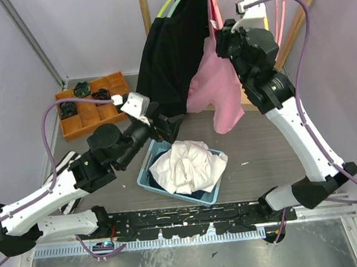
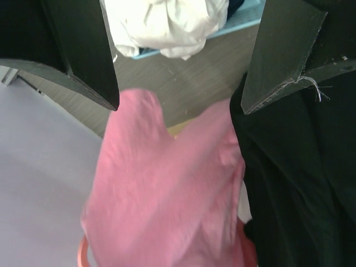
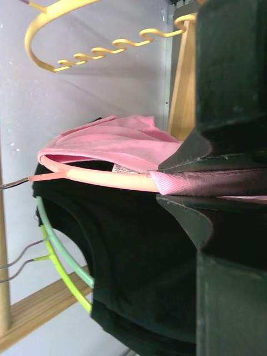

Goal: Remove the t-shirt from the hanger
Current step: Pick up the hanger from the clothesline.

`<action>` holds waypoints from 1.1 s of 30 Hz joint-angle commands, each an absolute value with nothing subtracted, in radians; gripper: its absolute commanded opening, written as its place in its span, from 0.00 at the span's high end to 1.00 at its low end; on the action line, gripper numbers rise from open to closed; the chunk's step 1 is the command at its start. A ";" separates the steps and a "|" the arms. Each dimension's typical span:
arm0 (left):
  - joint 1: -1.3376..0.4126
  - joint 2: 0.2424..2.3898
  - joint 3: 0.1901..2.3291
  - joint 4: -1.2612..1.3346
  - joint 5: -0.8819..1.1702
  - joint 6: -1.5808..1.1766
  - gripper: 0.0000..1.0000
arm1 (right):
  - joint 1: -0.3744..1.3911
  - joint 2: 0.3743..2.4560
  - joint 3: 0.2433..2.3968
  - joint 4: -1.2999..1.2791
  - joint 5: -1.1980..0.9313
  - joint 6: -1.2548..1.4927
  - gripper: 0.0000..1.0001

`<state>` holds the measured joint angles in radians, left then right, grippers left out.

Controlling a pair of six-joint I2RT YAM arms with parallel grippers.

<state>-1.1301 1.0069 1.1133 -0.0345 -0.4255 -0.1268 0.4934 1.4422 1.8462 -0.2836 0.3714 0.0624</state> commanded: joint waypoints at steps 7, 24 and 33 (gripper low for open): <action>-1.069 1.197 1.428 -0.054 -0.361 -0.024 0.02 | 0.489 1.047 1.453 -0.025 0.229 0.101 0.99; -0.921 1.625 1.780 0.047 -0.100 -0.109 0.02 | 0.490 0.662 1.085 0.012 0.098 0.165 0.99; -0.911 1.746 1.884 0.056 -0.092 -0.118 0.02 | 0.490 0.580 1.041 -0.009 0.093 0.165 0.99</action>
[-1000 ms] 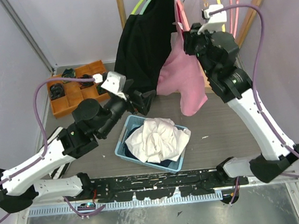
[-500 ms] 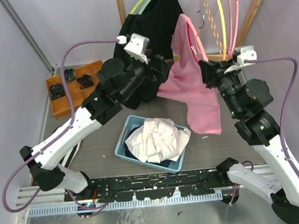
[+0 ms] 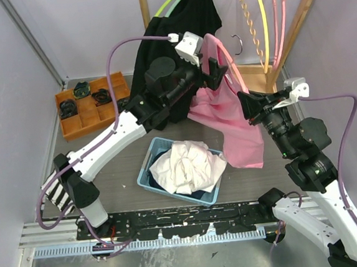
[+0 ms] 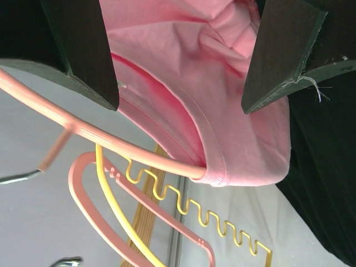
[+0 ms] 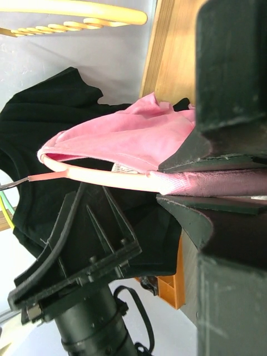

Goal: Remove the t-shirt from the hanger
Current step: Pick up the hanger from the clothesline, then remove the T-shirt from the hanger.

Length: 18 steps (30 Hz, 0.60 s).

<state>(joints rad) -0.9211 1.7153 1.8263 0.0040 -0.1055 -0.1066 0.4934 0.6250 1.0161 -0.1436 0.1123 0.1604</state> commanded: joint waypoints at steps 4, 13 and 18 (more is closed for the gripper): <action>-0.907 1.783 1.906 0.073 -0.115 -0.130 0.05 | 0.489 0.560 1.044 -0.018 0.080 0.168 0.99; -0.901 1.849 1.967 0.097 -0.164 -0.130 0.12 | 0.490 0.526 1.036 -0.030 0.056 0.177 0.99; -0.900 1.865 1.993 0.097 -0.163 -0.141 0.53 | 0.490 0.522 1.033 -0.037 0.062 0.177 0.99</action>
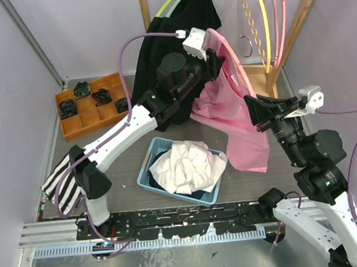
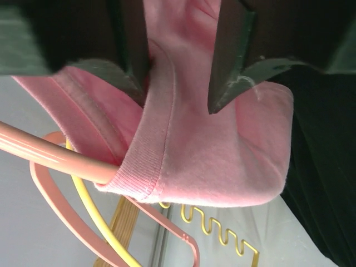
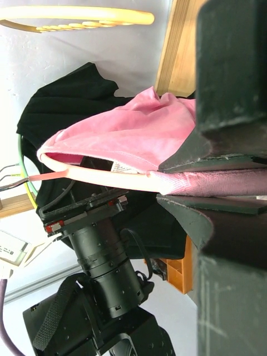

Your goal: Remove the t-shirt from the hanger

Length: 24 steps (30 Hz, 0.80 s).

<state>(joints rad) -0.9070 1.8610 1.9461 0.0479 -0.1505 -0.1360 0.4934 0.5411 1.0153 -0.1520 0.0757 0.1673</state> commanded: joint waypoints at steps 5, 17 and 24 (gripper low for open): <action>-0.899 1.826 1.951 0.121 -0.058 -0.148 1.00 | 0.489 0.531 1.028 -0.044 0.095 0.175 0.99; -0.951 1.686 1.830 0.016 0.387 -0.149 1.00 | 0.489 0.580 0.979 0.028 0.179 0.181 0.99; -0.961 1.646 1.782 -0.066 0.201 -0.130 0.43 | 0.489 0.594 0.979 0.033 0.171 0.181 0.99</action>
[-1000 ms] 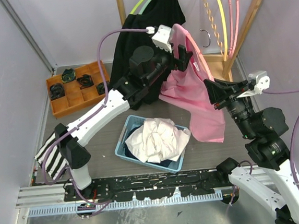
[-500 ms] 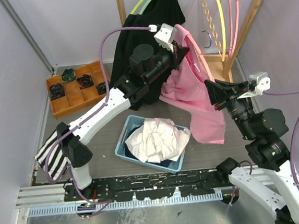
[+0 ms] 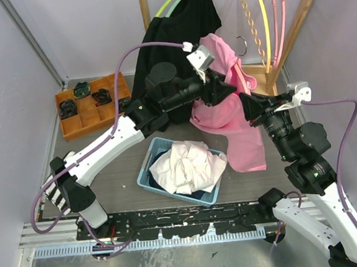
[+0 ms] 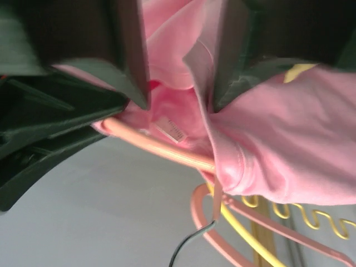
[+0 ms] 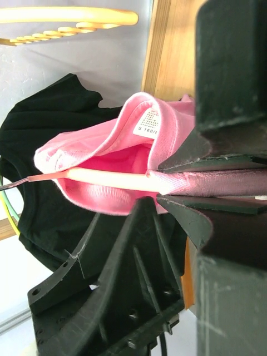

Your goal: Remove the t-shirt from the hanger

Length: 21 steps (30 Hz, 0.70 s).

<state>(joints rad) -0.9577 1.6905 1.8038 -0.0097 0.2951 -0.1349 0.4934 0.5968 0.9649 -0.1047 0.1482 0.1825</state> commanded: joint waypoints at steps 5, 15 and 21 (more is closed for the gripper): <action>-0.951 1.596 1.710 0.066 0.080 -0.096 0.07 | 0.489 0.596 0.991 0.011 0.156 0.173 0.99; -0.939 1.650 1.809 0.205 0.177 0.025 0.04 | 0.489 0.599 1.005 -0.039 0.086 0.163 0.99; -0.938 1.743 1.928 0.166 0.227 0.022 0.11 | 0.490 0.592 1.000 -0.049 0.073 0.163 0.99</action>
